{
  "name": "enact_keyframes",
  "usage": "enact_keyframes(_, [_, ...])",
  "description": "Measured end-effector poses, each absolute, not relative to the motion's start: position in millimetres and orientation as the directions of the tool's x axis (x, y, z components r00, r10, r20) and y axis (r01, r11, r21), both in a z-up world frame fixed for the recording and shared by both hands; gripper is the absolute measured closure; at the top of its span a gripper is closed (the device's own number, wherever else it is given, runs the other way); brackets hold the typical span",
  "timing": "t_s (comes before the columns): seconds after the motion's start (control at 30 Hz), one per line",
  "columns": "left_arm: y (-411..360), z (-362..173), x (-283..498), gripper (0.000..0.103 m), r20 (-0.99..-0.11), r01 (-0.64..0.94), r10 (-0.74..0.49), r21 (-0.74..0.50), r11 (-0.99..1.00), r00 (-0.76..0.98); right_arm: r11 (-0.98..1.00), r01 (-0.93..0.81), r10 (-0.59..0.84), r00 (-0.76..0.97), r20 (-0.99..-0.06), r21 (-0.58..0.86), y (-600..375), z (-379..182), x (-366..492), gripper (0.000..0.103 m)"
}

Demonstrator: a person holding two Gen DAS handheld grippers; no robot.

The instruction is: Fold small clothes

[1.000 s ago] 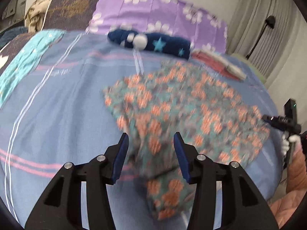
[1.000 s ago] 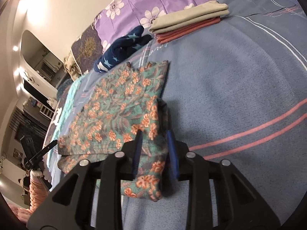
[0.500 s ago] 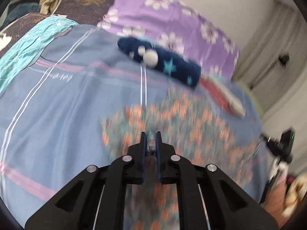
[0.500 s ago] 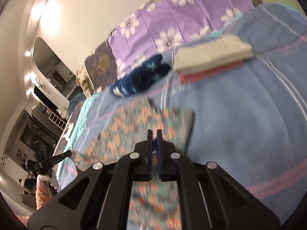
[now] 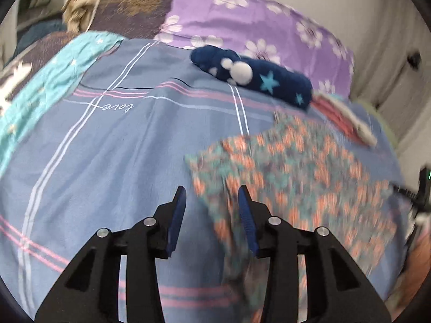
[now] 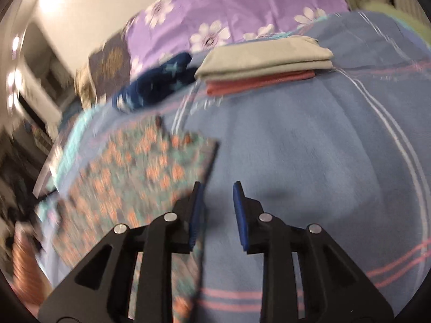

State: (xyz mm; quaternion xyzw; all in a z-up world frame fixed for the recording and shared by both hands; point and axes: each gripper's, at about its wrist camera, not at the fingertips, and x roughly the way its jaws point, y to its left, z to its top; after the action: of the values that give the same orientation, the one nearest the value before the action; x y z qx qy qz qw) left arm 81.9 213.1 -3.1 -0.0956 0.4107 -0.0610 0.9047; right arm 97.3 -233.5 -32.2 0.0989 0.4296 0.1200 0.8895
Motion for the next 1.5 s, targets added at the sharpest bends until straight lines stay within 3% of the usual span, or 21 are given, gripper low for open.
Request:
enact_keyframes(0.07, [202,-4,64,0.059,-0.738,0.102,-0.185,-0.156,0.983,0.649,0.961,-0.205,0.270,0.581,-0.768,0.183,-223,-34,81,0.068])
enact_keyframes(0.13, [186,-9,51,0.043,-0.753,0.193,-0.179,-0.070,0.979,0.633,0.960,-0.260,0.236,0.565,-0.791,0.102,-211,-38,74,0.053])
enact_keyframes(0.3, [152,-38,62,0.040,-0.809,0.289,-0.091,0.100,0.952,0.580,0.934,-0.357,0.210,0.532,-0.821,0.007,-173,-55,81,0.051])
enact_keyframes(0.43, [146,-27,101,0.038,-0.751,0.233,-0.028,0.169,0.958,0.660,0.959,-0.282,0.210,0.618,-0.757,0.036,-169,-42,117,0.051])
enact_keyframes(0.57, [176,-9,137,0.038,-0.712,0.095,-0.032,0.049,0.994,0.701,0.963,-0.161,0.270,0.646,-0.714,0.218,-196,-31,153,0.051])
enact_keyframes(0.7, [197,-10,143,0.038,-0.716,0.103,-0.143,-0.099,0.990,0.683,0.940,-0.145,0.329,0.616,-0.716,0.308,-216,-38,156,0.051])
enact_keyframes(0.87, [184,-24,142,0.038,-0.728,0.156,-0.223,-0.159,0.975,0.648,0.906,-0.166,0.405,0.608,-0.682,0.390,-230,-43,147,0.056])
enact_keyframes(1.03, [176,-36,153,0.040,-0.755,0.157,-0.240,-0.182,0.971,0.610,0.901,-0.213,0.428,0.584,-0.690,0.379,-217,-42,147,0.056])
enact_keyframes(1.07, [177,-37,154,0.041,-0.757,0.154,-0.243,-0.188,0.970,0.606,0.902,-0.219,0.428,0.575,-0.697,0.373,-214,-44,149,0.056])
enact_keyframes(1.13, [178,-41,156,0.058,-0.760,0.152,-0.264,-0.217,0.964,0.593,0.901,-0.226,0.430,0.563,-0.706,0.369,-209,-47,154,0.056])
enact_keyframes(1.3, [181,-46,160,0.063,-0.767,0.134,-0.263,-0.229,0.964,0.585,0.899,-0.214,0.434,0.555,-0.710,0.382,-201,-58,167,0.056])
enact_keyframes(1.37, [180,-44,160,0.063,-0.764,0.133,-0.257,-0.222,0.966,0.592,0.903,-0.220,0.425,0.567,-0.705,0.368,-197,-57,166,0.060])
enact_keyframes(1.47, [180,-40,158,0.066,-0.758,0.130,-0.233,-0.194,0.972,0.609,0.913,-0.235,0.407,0.581,-0.705,0.333,-194,-53,164,0.093])
enact_keyframes(1.5, [180,-38,157,0.074,-0.753,0.131,-0.231,-0.191,0.973,0.617,0.913,-0.240,0.408,0.586,-0.700,0.331,-195,-51,162,0.097])
